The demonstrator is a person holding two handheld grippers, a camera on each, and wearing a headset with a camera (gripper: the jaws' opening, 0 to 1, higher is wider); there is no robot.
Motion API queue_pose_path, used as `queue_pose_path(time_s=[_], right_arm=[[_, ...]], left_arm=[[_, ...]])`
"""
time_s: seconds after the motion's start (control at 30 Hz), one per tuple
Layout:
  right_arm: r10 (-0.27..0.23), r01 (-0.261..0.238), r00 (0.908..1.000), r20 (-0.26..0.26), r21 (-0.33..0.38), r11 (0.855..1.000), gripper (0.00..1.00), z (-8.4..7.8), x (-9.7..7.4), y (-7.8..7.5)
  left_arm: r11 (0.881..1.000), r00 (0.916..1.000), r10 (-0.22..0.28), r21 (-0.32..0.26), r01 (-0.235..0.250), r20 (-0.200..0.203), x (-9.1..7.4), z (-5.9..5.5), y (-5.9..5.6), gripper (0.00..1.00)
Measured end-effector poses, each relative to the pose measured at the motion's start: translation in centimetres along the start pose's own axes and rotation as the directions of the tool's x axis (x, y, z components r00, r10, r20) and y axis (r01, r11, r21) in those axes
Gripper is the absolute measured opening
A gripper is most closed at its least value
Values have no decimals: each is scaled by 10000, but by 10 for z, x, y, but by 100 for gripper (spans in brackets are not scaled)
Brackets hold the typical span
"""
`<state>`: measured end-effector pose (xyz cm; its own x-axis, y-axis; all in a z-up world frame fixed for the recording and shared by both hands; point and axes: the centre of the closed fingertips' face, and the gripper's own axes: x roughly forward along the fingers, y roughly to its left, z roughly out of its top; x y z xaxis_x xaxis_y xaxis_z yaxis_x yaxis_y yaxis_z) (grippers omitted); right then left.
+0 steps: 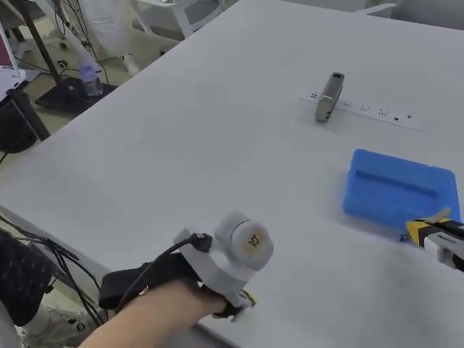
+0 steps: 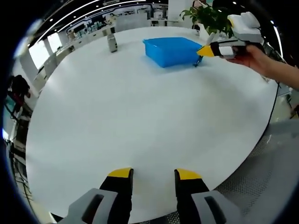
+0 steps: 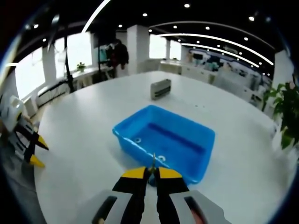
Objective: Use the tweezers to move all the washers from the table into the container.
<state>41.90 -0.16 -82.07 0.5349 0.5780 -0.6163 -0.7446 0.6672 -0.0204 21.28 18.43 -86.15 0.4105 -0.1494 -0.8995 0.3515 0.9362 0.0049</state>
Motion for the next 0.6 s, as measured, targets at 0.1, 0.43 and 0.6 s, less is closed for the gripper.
queue_pose_path(time_s=[0.1, 0.43, 0.6], right_arm=[[17, -17, 10000, -11, 11, 10000, 4, 1, -2, 0], [138, -138, 9999, -21, 240, 9996, 3, -1, 0, -1], [227, -216, 9996, -156, 707, 9973, 2, -5, -4, -2]], left_arm=[[9996, 9999, -133, 253, 133, -6, 2, 1, -1, 34], [9969, 9975, -405, 699, 365, 574, 6, 5, -1, 36], [9964, 9976, -436, 744, 395, 540, 7, 5, -1, 36]])
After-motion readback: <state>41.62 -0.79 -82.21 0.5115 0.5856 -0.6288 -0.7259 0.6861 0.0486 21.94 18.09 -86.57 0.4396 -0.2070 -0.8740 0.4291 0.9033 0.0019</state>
